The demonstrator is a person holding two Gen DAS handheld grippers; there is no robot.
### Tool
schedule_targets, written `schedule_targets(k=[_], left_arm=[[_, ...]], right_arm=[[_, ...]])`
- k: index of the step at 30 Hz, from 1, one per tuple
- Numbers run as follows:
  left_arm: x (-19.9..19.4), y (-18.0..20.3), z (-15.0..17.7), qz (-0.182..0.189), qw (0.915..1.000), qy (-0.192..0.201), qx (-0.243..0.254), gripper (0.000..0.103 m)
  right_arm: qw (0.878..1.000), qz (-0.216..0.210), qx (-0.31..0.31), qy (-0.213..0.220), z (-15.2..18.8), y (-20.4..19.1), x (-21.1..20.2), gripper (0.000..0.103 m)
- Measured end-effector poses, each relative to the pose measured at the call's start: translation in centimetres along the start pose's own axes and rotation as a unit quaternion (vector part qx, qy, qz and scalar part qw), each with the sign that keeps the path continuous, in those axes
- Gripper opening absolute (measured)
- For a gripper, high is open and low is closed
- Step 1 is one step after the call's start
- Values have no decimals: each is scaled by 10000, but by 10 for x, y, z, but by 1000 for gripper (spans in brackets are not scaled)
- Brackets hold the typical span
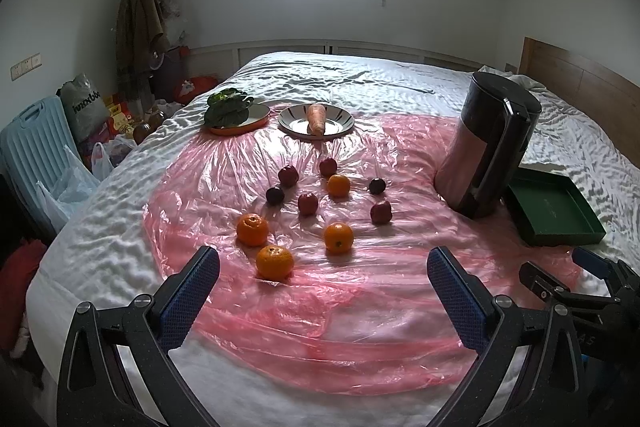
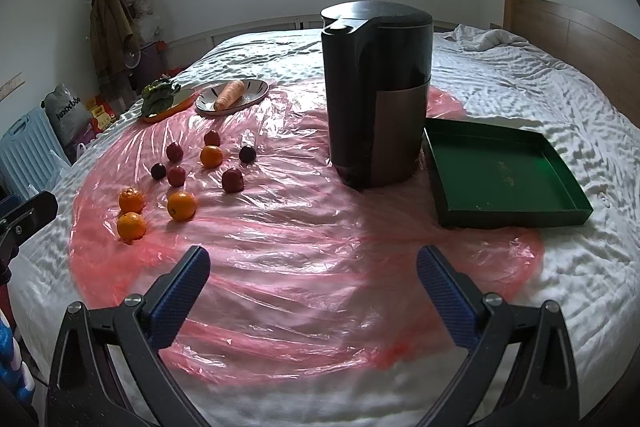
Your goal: Organize fruits
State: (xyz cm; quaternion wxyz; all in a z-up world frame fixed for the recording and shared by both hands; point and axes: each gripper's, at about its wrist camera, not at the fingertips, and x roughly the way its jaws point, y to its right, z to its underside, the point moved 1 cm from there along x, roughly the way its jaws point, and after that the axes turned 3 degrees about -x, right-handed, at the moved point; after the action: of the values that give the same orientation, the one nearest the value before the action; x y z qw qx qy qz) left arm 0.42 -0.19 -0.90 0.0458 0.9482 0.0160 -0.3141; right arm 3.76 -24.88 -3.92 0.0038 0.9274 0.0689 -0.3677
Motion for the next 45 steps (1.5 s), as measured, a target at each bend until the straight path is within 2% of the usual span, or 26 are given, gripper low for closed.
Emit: schedule_targets(k=[45], left_arm=[[0, -1, -2, -2, 10000, -30, 46, 102]], right_arm=[[10000, -1, -5, 12, 1, -2, -2, 103]])
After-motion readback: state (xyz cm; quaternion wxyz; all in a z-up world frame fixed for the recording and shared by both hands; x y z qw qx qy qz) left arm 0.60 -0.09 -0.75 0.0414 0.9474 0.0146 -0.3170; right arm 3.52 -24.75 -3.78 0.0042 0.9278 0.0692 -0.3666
